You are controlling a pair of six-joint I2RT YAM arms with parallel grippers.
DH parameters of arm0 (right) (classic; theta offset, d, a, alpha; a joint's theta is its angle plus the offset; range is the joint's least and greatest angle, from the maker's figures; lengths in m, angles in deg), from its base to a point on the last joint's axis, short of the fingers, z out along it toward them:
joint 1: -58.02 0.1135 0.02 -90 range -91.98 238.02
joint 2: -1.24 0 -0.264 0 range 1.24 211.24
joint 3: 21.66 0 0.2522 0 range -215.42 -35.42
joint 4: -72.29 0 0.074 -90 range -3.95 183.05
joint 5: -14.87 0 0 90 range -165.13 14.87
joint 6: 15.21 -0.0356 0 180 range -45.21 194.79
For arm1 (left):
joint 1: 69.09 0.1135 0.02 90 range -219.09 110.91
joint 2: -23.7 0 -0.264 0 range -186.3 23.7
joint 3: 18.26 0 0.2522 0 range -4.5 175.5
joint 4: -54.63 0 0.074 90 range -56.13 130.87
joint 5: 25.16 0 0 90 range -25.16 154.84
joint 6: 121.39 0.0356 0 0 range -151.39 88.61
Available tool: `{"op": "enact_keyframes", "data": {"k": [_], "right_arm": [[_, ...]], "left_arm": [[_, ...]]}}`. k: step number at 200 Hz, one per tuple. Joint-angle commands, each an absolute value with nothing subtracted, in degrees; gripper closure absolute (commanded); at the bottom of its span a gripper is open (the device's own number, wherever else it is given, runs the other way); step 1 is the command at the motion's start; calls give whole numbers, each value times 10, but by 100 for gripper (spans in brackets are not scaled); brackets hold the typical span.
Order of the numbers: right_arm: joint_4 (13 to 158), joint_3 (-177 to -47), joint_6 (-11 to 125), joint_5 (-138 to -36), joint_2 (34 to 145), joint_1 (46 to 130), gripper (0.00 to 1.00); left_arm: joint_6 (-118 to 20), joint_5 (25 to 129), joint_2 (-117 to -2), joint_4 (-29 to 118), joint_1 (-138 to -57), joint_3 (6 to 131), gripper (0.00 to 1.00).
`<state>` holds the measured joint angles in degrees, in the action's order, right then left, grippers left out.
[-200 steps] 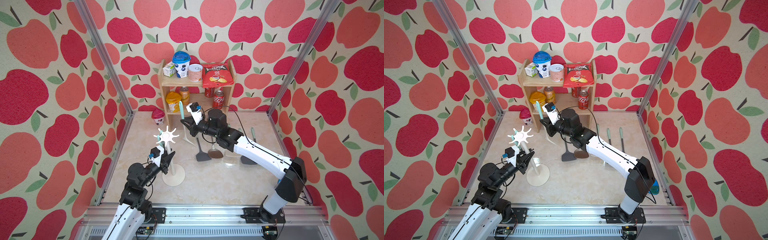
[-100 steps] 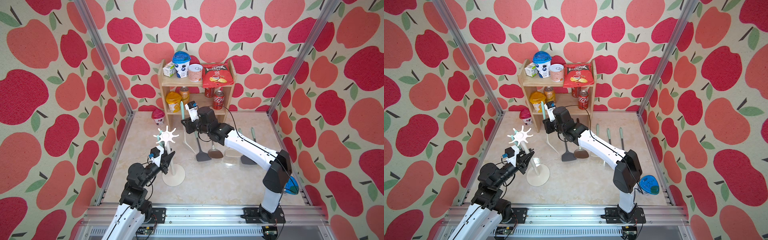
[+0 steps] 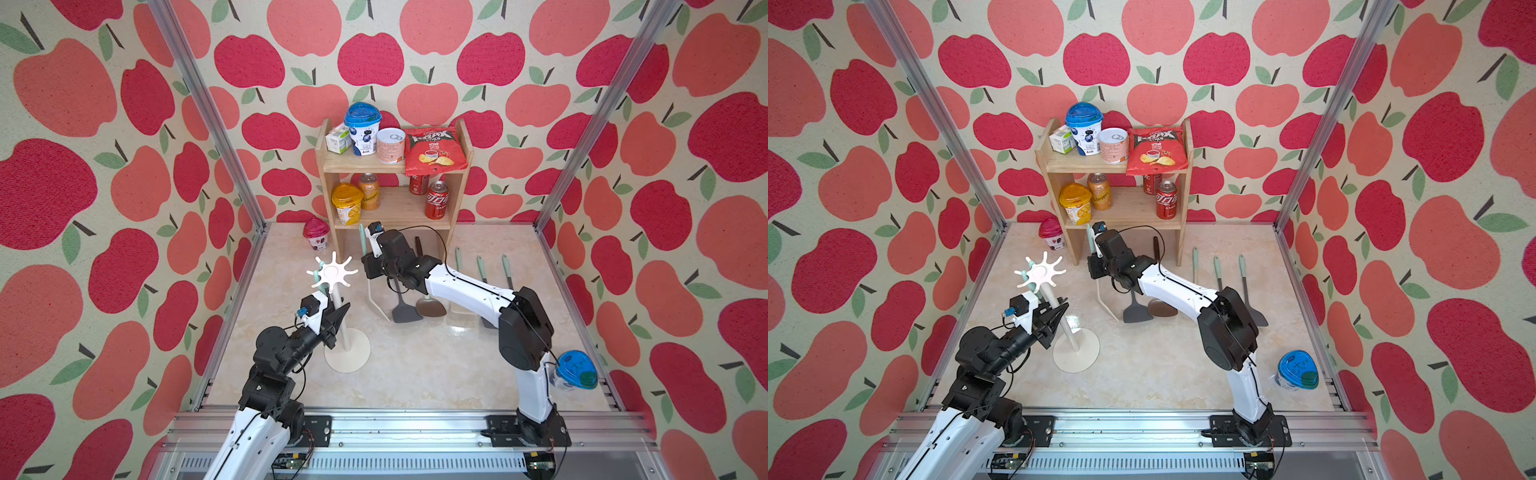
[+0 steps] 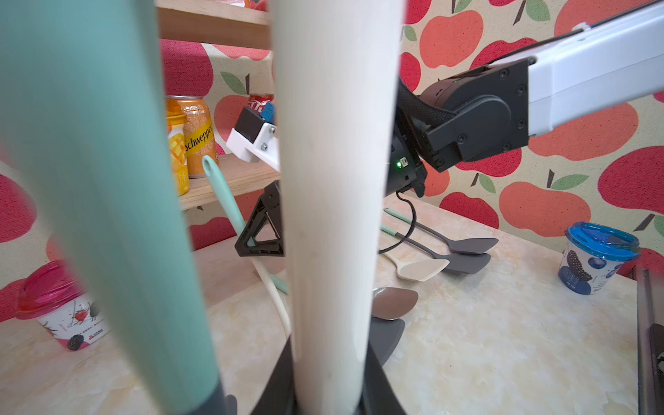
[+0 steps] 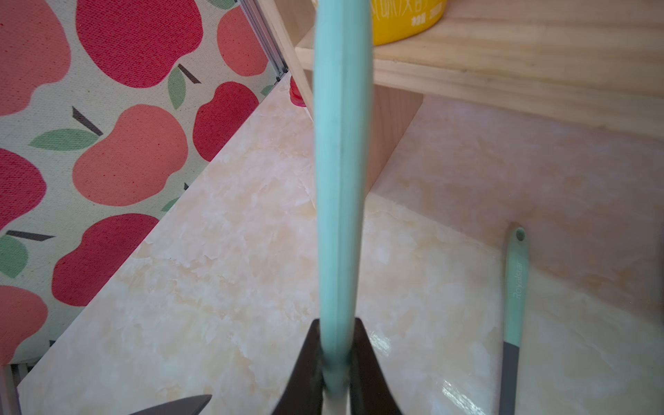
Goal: Take the spatula off the kitchen utensil rack
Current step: Place the spatula at the center of the board.
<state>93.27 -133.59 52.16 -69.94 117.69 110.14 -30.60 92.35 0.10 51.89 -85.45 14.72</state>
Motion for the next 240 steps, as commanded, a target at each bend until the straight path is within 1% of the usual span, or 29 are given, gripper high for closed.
{"op": "enact_keyframes", "data": {"k": [1, 26, 104, 160, 240], "right_arm": [[932, -1349, 521, -679, 1186, 1105, 100], [920, -1342, 517, -673, 1189, 1104, 100], [955, -1366, 530, -681, 1186, 1103, 100], [1058, -1448, 536, -697, 1197, 1100, 100], [1100, -1481, 525, -720, 1253, 1086, 100]], "left_arm": [[-304, 909, 3, 502, -849, 136, 100], [-303, 910, -6, 506, -849, 139, 100], [-303, 922, -14, 503, -848, 148, 100], [-304, 924, -10, 503, -849, 147, 100], [-305, 927, -2, 492, -849, 147, 100]]}}
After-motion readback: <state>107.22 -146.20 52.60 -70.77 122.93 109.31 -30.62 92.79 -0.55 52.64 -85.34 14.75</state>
